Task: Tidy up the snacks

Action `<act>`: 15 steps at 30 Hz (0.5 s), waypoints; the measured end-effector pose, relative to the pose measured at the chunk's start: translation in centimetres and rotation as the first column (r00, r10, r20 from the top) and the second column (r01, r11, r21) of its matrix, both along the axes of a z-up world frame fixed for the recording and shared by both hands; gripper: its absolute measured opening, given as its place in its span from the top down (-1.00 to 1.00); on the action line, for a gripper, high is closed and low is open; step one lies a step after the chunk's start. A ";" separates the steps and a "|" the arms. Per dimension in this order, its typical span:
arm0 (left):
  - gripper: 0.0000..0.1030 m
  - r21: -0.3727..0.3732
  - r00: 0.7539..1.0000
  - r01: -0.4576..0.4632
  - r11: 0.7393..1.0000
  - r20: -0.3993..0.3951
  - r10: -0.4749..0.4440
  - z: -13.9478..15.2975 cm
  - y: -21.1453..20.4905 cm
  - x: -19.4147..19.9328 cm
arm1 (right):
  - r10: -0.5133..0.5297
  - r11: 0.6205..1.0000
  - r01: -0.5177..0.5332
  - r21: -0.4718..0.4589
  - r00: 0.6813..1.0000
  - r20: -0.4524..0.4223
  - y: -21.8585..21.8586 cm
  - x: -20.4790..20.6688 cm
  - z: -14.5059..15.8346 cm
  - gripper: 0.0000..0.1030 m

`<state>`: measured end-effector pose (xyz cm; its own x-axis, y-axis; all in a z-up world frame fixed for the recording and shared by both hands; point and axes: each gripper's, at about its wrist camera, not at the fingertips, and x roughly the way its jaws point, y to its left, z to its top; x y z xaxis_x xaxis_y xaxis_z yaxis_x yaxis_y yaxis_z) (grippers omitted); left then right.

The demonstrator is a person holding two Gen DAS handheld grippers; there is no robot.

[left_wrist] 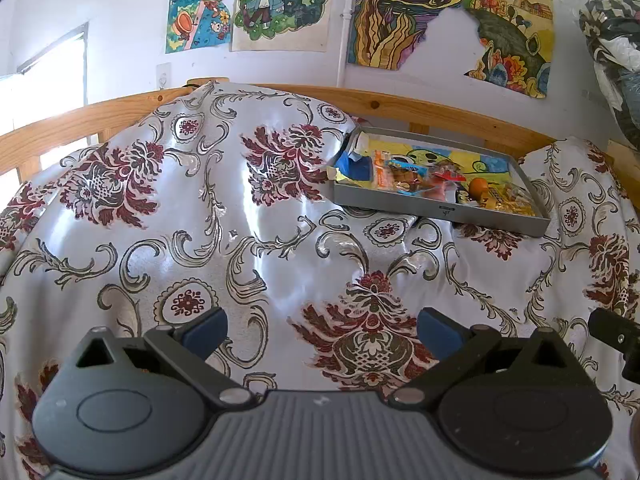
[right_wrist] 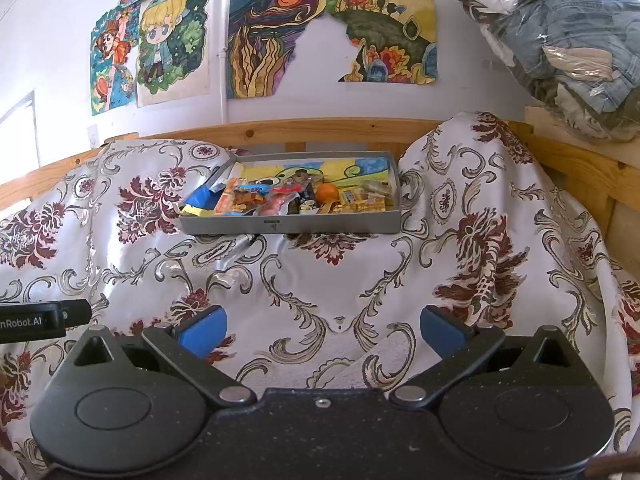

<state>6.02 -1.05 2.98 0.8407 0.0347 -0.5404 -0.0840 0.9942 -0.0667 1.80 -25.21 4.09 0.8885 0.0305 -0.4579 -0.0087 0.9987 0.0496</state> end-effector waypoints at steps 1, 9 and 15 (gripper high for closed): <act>-0.99 0.000 1.000 0.000 1.000 0.000 0.000 0.0 0.0 0.0 | 0.000 1.000 0.000 0.000 1.000 0.000 0.0 0.0 0.0 -0.99; -0.99 0.000 1.000 -0.001 1.000 0.000 0.001 0.0 0.0 0.0 | 0.000 1.000 0.000 -0.001 1.000 0.000 0.0 0.0 0.1 -0.99; -0.99 0.000 1.000 -0.001 1.000 0.000 0.001 0.0 0.0 0.0 | 0.001 1.000 -0.001 -0.001 1.000 -0.002 0.1 0.0 -0.1 -0.99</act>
